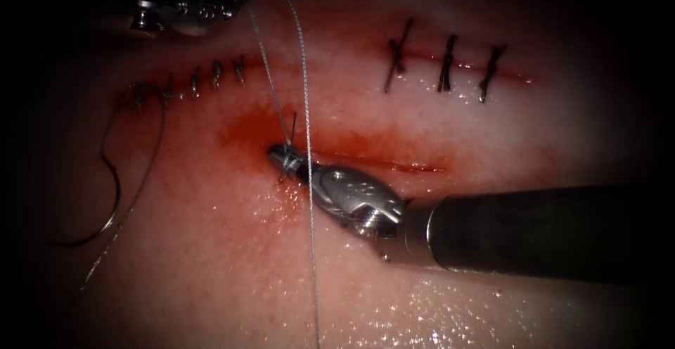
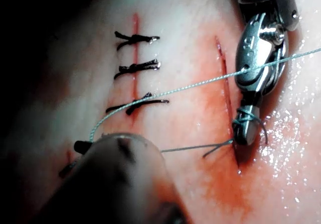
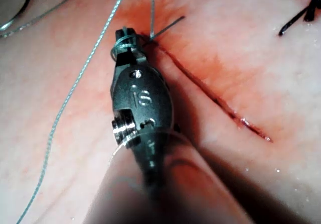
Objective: Wound Closure
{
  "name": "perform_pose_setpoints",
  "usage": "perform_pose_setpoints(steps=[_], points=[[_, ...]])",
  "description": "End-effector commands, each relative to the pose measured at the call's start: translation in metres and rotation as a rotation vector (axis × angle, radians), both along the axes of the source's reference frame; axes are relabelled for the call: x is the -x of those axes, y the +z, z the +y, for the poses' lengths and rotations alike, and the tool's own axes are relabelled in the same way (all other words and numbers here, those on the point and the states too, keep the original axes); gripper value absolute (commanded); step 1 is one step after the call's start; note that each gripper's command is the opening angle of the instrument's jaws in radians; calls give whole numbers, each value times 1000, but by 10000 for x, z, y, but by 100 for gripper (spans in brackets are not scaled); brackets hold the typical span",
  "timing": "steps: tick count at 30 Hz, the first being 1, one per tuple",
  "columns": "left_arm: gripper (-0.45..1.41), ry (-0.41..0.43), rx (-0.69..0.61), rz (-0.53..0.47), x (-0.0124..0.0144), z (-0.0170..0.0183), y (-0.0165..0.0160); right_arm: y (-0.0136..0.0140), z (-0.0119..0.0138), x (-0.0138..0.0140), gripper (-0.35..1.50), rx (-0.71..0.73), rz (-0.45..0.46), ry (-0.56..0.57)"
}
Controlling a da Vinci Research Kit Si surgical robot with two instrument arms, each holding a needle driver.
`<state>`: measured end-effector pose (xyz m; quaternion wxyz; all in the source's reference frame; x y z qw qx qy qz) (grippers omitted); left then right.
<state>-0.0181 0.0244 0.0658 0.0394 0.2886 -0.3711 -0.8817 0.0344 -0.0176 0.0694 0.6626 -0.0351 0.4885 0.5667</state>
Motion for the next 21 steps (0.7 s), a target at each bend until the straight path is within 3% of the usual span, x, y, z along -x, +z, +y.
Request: perform_pose_setpoints(steps=[1,12,21], points=[[-45,12,3,3,8,4,6,6,-12,-6,-35,-6,-3,-7],[-45,45,125,111,8,66,20,1,-32,2,-35,-20,-17,-29],[-45,49,213,172,-3,95,14,-7,-54,7,-35,-51,-98,21]])
